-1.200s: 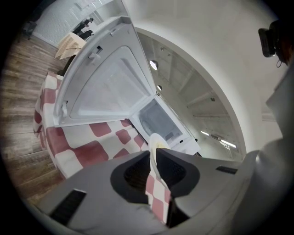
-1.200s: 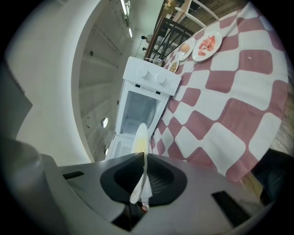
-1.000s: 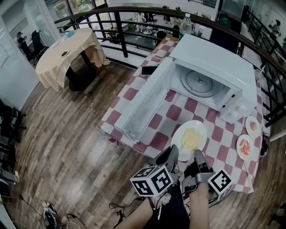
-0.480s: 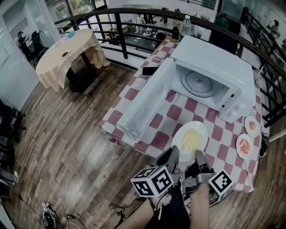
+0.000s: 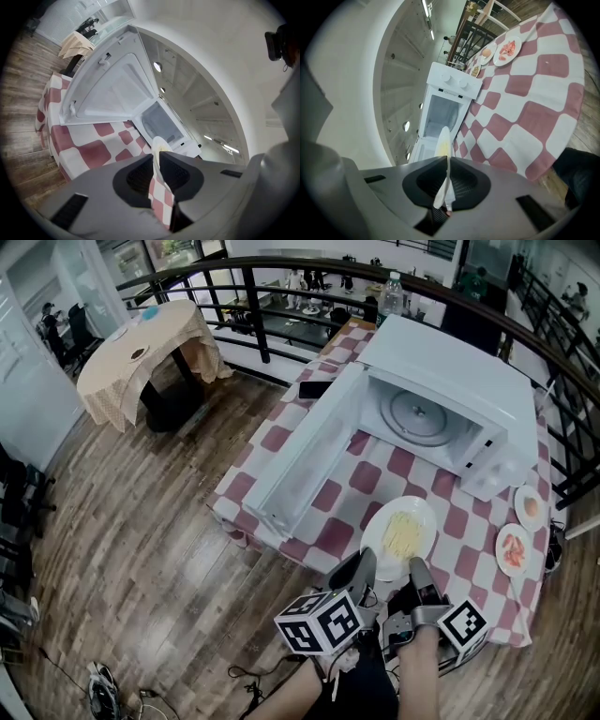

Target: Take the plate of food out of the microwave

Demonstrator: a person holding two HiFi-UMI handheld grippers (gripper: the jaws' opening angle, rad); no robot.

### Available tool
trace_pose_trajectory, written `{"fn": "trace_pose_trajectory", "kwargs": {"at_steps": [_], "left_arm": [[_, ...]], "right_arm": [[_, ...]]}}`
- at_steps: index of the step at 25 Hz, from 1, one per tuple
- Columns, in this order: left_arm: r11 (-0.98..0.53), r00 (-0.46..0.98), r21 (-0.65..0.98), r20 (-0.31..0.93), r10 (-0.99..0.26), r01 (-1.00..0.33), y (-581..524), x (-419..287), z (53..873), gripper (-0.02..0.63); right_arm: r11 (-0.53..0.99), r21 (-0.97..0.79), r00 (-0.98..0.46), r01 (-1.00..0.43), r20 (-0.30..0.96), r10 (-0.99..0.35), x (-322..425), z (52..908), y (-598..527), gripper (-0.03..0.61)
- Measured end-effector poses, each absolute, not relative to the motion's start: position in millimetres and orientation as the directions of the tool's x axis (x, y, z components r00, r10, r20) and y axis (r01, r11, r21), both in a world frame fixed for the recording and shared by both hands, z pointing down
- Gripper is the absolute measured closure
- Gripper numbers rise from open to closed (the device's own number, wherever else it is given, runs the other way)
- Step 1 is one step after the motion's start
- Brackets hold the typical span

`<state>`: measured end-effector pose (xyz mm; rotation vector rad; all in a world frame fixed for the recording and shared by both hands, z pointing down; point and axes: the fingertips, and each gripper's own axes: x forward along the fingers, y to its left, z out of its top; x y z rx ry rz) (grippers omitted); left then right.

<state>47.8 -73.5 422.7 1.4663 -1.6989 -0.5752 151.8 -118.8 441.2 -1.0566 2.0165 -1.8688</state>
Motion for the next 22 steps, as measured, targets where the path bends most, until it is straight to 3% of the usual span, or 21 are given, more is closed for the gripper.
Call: {"fn": "trace_pose_trajectory", "kwargs": {"at_steps": [22], "left_arm": [[0.237, 0.0, 0.767, 0.295, -0.956, -0.596, -102.6, 47.4, 433.3, 0.551]], "right_arm": [[-0.072, -0.926, -0.717, -0.371, 0.335, -0.611, 152.1, 450.5, -146.9, 0.551]]}}
